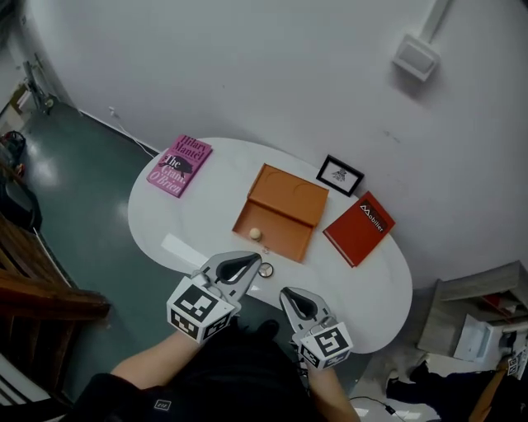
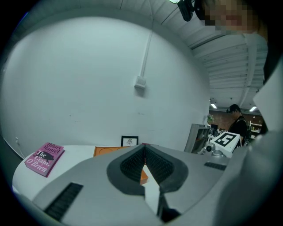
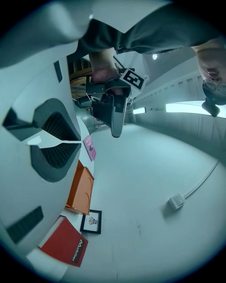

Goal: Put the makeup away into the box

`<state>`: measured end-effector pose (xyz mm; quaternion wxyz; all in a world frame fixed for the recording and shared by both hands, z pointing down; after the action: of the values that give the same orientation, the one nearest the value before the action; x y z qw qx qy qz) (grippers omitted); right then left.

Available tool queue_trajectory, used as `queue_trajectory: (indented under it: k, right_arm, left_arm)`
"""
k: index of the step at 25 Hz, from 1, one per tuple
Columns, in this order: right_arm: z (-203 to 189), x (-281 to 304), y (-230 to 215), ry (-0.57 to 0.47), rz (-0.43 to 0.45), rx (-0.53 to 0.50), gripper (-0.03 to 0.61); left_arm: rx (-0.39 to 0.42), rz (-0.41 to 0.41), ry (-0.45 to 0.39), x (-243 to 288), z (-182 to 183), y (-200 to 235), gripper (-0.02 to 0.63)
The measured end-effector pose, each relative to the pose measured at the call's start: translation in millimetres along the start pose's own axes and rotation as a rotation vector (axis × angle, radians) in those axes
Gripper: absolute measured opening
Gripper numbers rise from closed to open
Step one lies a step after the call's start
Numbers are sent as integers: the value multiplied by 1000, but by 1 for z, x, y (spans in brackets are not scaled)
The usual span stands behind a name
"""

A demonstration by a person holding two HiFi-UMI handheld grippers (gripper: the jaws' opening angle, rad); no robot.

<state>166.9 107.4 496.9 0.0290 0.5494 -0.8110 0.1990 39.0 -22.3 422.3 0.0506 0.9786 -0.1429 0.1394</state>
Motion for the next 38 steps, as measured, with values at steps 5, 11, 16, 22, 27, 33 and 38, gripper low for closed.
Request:
queue_trajectory:
  k: [5,11,16,22,27,33,38]
  right_arm:
    - [-3,4,15,-50,-58,11,44]
    - [-23,36,26,-12,-79,35,44]
    - [-30,54,31,-20,-58,65,75]
    - [-45,77,9,65,-65,95,167]
    - [-61,94,-15,96,-132,141,204]
    - [-82,112,-37,213,-199,131,236]
    - [-92,135,-52,292,-168,83,241]
  left_arm:
    - [13,-59,19,-9,-9,4,14]
    - [-3,-101,39,-26,-36,25,14]
    - [-66,-109,78,-26,-61,41,14]
    - [-71,-116,81,-16,-61,55,14]
    - [-86,-120,117,-11,-70,62,14]
    - [-128,-113,151,-9,-77,68,14]
    - [-155,-79,158,2,-84,81,14]
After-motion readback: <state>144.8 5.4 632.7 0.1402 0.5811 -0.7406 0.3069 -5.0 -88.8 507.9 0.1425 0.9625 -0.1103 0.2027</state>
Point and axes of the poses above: the fingertips, and each gripper's own axes: x forward along the fingers, y to its left, z out of its top, the point moved 8 cm from there along -x, backward along the fingers, and after that the axes turned 6 degrees about x, right-handed, at the moved point
